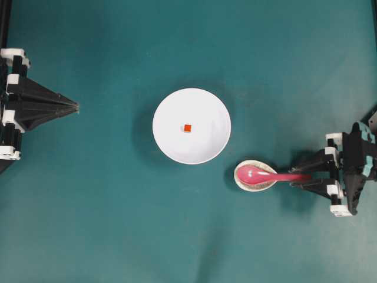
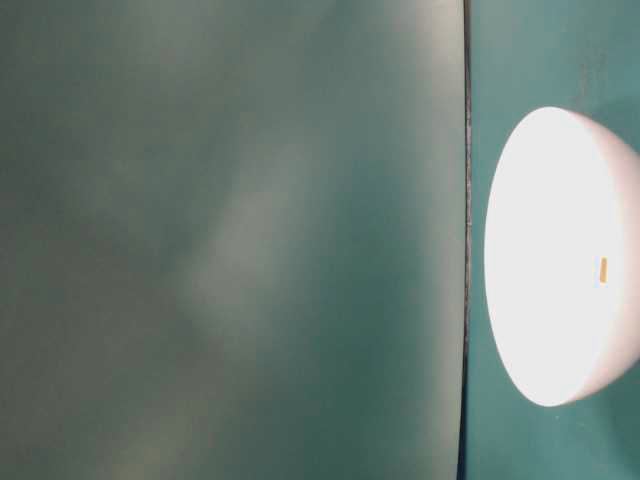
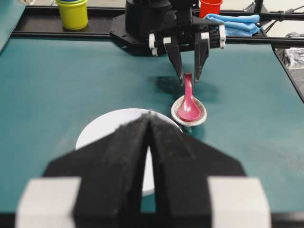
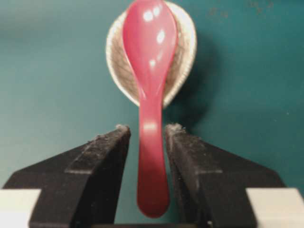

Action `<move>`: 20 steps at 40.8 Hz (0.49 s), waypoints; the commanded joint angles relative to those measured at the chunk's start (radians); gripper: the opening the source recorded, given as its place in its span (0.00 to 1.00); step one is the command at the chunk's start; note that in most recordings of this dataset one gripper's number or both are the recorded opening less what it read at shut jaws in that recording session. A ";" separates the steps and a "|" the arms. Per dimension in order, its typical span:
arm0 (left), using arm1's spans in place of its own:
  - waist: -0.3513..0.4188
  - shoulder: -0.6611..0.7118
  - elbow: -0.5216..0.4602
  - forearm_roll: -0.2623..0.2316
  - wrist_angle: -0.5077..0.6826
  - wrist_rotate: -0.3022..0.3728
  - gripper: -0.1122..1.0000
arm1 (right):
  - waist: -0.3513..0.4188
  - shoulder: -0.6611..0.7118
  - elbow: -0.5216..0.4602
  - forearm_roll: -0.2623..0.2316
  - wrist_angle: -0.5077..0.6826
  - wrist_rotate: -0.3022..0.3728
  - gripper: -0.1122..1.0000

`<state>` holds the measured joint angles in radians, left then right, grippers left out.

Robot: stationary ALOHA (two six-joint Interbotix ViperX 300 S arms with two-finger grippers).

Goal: Grip the spoon and scoop the red block from the bowl with right arm.
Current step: 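Close the right gripper on the pink spoon handle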

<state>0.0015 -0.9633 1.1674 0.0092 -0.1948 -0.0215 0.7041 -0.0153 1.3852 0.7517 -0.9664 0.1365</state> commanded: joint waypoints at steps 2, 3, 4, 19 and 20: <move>-0.002 0.006 -0.026 0.003 -0.005 0.000 0.10 | 0.006 0.018 -0.011 0.015 -0.015 -0.009 0.49; -0.002 0.006 -0.028 0.003 -0.005 0.000 0.10 | 0.006 0.018 -0.011 0.020 -0.017 -0.012 0.49; -0.002 0.008 -0.028 0.003 -0.005 0.000 0.10 | 0.005 0.018 -0.011 0.023 -0.018 -0.015 0.49; 0.000 0.012 -0.023 0.003 -0.003 0.000 0.10 | 0.006 0.018 -0.021 0.057 -0.025 -0.072 0.49; -0.002 0.012 -0.023 0.003 -0.003 0.000 0.10 | 0.006 0.018 -0.021 0.058 -0.025 -0.074 0.49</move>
<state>0.0015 -0.9572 1.1674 0.0107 -0.1948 -0.0215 0.7041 0.0092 1.3729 0.8023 -0.9802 0.0660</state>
